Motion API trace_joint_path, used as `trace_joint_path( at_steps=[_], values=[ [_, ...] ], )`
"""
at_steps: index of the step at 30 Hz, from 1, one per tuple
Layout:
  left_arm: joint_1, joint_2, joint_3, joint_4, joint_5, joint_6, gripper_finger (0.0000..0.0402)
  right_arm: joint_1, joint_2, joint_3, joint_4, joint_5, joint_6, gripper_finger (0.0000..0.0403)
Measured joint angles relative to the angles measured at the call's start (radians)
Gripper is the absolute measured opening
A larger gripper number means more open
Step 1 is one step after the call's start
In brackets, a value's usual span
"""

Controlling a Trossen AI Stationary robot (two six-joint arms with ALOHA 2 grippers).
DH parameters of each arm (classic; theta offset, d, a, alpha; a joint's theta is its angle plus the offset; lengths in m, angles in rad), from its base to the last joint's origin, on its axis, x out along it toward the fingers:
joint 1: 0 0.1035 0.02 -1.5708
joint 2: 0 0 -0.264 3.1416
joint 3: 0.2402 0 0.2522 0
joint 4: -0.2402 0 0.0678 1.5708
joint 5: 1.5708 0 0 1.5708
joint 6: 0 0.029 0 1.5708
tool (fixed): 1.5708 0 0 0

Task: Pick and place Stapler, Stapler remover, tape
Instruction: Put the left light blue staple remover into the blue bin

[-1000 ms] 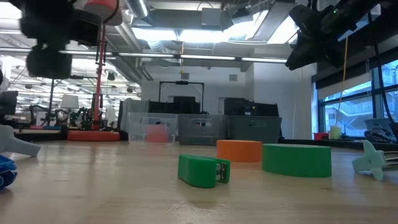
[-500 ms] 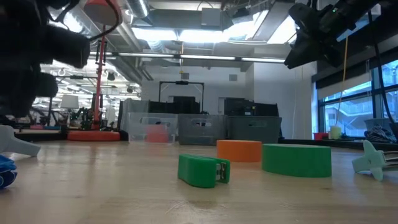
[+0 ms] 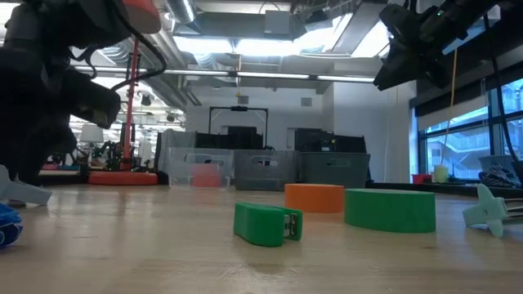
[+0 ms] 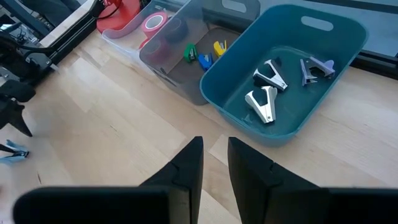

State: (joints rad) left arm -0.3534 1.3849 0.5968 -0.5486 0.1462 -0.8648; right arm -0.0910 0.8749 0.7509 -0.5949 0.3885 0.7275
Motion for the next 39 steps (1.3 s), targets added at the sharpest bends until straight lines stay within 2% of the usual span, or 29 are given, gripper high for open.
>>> trace_joint_path(
  at_steps=[3,6,7,10,15,20,24,27,30,34,39],
  values=[
    [0.001,0.016,0.001,-0.002,-0.003,0.004,0.0133,0.0,0.0,0.0,0.0,0.0,-0.002,0.0076],
    [0.002,0.01,0.0,0.001,-0.003,0.006,0.0041,0.0,0.0,0.0,0.0,0.0,-0.002,0.0076],
    [0.001,0.004,-0.002,0.018,0.008,0.004,0.0032,0.0,0.0,0.0,0.0,0.0,-0.002,0.0076],
    [-0.002,-0.021,-0.001,0.051,0.047,0.006,0.0032,0.0,0.0,0.0,0.0,0.0,-0.002,0.0076],
    [0.002,-0.06,-0.002,0.128,0.013,-0.004,0.0032,0.0,0.0,0.0,0.002,0.0,0.001,0.0076],
    [0.035,-0.115,-0.002,0.233,-0.098,0.036,0.0032,0.0,0.0,0.0,0.016,-0.01,0.011,0.0076],
    [0.112,-0.154,-0.002,0.366,-0.206,0.137,0.0032,0.0,0.0,0.0,0.066,-0.055,0.023,0.0076],
    [0.199,-0.163,-0.002,0.551,-0.262,0.273,0.0032,0.0,0.0,0.0,0.129,-0.088,-0.001,0.0076],
    [0.305,-0.147,-0.001,0.818,-0.274,0.431,0.0032,0.0,0.0,0.0,0.213,-0.119,-0.04,0.0076],
    [0.448,-0.086,-0.001,1.205,-0.15,0.55,0.0032,0.0,0.0,0.0,0.334,-0.154,-0.103,0.0076],
    [0.6,0.049,-0.001,1.588,0.014,0.48,0.0032,0.0,0.0,0.0,0.512,-0.165,-0.166,0.0076]
  ],
)
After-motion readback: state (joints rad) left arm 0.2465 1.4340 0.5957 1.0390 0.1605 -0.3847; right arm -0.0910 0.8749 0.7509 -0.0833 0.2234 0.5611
